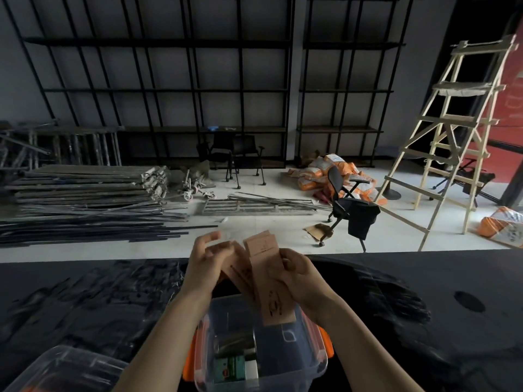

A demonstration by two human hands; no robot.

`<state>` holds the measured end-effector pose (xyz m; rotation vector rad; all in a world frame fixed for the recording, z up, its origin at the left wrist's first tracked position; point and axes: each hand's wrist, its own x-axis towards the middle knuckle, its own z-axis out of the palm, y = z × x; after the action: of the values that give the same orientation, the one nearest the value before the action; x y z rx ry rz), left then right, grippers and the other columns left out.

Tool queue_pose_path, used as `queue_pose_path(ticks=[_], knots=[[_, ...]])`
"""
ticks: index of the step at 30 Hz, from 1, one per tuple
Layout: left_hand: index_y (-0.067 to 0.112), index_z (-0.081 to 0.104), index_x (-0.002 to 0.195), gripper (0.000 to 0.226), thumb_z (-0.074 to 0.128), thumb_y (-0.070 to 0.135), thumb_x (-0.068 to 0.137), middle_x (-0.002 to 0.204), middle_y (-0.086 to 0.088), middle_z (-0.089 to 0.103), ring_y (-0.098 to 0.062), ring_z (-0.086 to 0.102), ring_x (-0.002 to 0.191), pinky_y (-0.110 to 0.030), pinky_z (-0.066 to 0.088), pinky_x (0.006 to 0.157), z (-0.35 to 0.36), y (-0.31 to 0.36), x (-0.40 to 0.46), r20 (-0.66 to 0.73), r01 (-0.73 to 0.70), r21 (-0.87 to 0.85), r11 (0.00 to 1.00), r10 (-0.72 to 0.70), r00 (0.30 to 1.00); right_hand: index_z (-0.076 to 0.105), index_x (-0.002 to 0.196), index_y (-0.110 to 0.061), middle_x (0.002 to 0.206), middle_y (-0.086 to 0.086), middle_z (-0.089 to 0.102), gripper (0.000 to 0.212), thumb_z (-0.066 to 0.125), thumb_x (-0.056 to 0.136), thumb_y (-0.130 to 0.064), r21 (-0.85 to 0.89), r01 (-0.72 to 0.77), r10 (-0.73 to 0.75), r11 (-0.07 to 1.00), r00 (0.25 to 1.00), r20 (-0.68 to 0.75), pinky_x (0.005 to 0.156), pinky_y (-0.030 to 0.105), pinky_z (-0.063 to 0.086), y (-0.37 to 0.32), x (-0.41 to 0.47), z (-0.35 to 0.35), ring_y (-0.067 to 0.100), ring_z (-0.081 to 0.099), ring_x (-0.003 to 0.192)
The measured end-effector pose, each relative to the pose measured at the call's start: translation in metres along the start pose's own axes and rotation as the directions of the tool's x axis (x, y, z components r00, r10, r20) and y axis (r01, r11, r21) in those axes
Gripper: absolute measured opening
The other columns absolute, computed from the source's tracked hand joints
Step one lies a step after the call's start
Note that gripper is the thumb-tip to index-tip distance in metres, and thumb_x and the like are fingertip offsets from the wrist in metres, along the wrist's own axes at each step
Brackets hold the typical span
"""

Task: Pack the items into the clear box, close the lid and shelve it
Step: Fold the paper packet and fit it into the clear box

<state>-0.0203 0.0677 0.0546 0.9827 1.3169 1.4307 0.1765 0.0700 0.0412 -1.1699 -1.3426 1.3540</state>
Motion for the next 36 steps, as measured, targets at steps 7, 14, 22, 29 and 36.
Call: queue_pose_path(ticks=[7,14,22,29,36], knots=[[0.011,0.053,0.119,0.021,0.049,0.025,0.104,0.113,-0.015,0.068,-0.027,0.066,0.103,-0.040,0.053,0.086,0.043,-0.024,-0.030,-0.003,0.041,-0.016,0.999,-0.041,0.999,0.060,0.102,-0.008,0.089,0.008,0.069,0.019,0.048,0.093,0.003,-0.082,0.044,-0.046,0.996,0.999,-0.023,0.067,0.026,0.054,0.004,0.001,0.026,0.014,0.065,0.078],[0.020,0.044,0.122,0.033,0.057,0.037,0.098,0.114,-0.002,0.068,-0.008,0.070,0.100,-0.020,0.058,0.073,0.044,-0.021,-0.038,0.198,-0.108,0.106,0.989,0.085,0.976,0.056,0.128,-0.017,0.115,0.010,0.071,0.037,0.046,0.098,0.001,-0.108,0.137,-0.128,0.985,0.988,0.088,0.087,0.031,0.059,-0.003,-0.007,0.023,0.017,0.069,0.104],[0.033,0.057,0.117,0.027,0.066,0.032,0.092,0.119,-0.020,0.068,-0.042,0.066,0.108,-0.064,0.052,0.094,0.049,-0.020,-0.024,-0.237,-0.060,-0.275,0.959,-0.007,0.971,0.059,0.127,-0.028,0.101,0.010,0.073,0.037,0.066,0.093,-0.015,0.194,-0.025,0.018,0.981,0.999,0.038,0.070,0.034,0.062,0.008,-0.013,0.028,0.018,0.075,0.084],[0.019,0.061,0.117,0.028,0.070,0.023,0.090,0.113,-0.017,0.072,-0.038,0.069,0.106,-0.058,0.053,0.096,0.048,-0.013,-0.036,-0.122,-0.031,-0.270,0.962,-0.002,0.993,0.068,0.106,-0.003,0.096,0.020,0.075,0.019,0.070,0.088,-0.003,0.446,0.058,0.005,0.893,0.990,-0.140,0.061,0.034,0.060,0.015,-0.015,0.040,0.028,0.073,0.077],[0.027,0.063,0.109,0.022,0.061,0.045,0.095,0.097,0.010,0.071,0.007,0.063,0.085,-0.014,0.045,0.069,0.009,-0.003,-0.020,0.038,-0.288,0.305,0.908,0.290,0.956,0.059,0.099,0.000,0.094,0.019,0.075,0.020,0.061,0.084,0.012,0.186,0.088,-0.092,0.979,0.996,0.012,0.065,0.040,0.062,0.003,-0.016,0.025,0.024,0.071,0.075]])
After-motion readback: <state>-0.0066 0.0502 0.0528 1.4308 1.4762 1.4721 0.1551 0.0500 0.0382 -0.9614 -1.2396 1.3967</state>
